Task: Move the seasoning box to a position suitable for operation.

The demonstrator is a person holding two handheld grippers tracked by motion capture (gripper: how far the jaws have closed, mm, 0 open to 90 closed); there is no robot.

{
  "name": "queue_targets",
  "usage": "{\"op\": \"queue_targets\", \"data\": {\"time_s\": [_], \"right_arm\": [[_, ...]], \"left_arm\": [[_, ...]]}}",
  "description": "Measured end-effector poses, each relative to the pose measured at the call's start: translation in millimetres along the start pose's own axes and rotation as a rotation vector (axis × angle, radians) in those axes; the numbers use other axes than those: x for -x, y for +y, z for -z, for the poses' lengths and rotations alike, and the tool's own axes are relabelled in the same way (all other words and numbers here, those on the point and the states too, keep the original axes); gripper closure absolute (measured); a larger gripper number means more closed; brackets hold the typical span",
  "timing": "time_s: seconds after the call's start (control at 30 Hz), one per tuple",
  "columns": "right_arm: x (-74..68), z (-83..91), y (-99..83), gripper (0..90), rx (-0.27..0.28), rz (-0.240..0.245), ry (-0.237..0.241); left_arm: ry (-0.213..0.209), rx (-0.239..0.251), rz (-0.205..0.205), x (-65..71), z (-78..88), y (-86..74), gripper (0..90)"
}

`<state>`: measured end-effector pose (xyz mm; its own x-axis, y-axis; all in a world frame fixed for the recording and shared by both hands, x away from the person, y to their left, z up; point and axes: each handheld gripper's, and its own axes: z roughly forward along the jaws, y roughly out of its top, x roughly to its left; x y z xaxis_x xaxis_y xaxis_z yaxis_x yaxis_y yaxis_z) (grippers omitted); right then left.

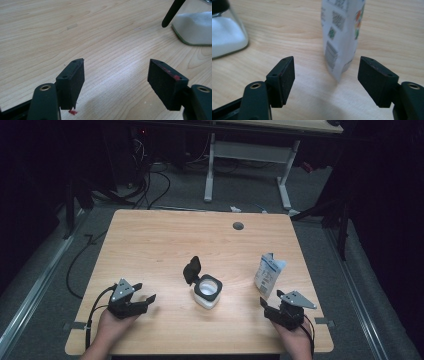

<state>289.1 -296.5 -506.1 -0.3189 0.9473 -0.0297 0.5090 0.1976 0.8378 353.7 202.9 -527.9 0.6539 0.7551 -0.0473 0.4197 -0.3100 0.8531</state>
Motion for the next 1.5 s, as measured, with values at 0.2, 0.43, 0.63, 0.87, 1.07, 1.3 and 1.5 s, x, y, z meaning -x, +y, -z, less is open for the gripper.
{"op": "queue_targets", "data": {"time_s": [0.2, 0.43, 0.63, 0.87, 1.07, 1.3, 1.5], "right_arm": [[-15.6, 1.2, -7.2, 29.2, 0.001, 0.015, 0.029], [-35.0, -7.4, -2.2, 29.5, 0.009, 0.049, 0.090], [-47.1, -24.0, 7.8, 37.7, -0.007, 0.084, 0.138], [-59.1, -38.4, 20.4, 40.9, -0.006, 0.113, 0.154], [-63.0, -45.7, 32.1, 43.4, -0.008, 0.106, 0.152], [-70.2, -52.5, 36.5, 48.4, -0.001, 0.107, 0.152], [-74.3, -48.0, 30.8, 57.7, 0.018, 0.122, 0.159]], "left_arm": [[-0.004, -0.002, 0.016, 1.0, -1.3, 1.2, 29.3], [-0.017, -0.010, 0.008, 5.1, -2.7, 4.1, 30.6], [-0.024, -0.014, 0.008, 6.6, -3.1, 4.3, 34.7], [-0.014, -0.011, 0.024, 5.1, -1.3, 4.5, 35.2], [-0.021, -0.005, 0.031, 6.9, 0.5, 5.6, 39.8], [-0.056, 0.027, 0.046, 12.8, 1.0, 12.9, 48.3], [-0.054, 0.037, 0.025, 28.2, -7.6, 28.9, 57.3]]}}
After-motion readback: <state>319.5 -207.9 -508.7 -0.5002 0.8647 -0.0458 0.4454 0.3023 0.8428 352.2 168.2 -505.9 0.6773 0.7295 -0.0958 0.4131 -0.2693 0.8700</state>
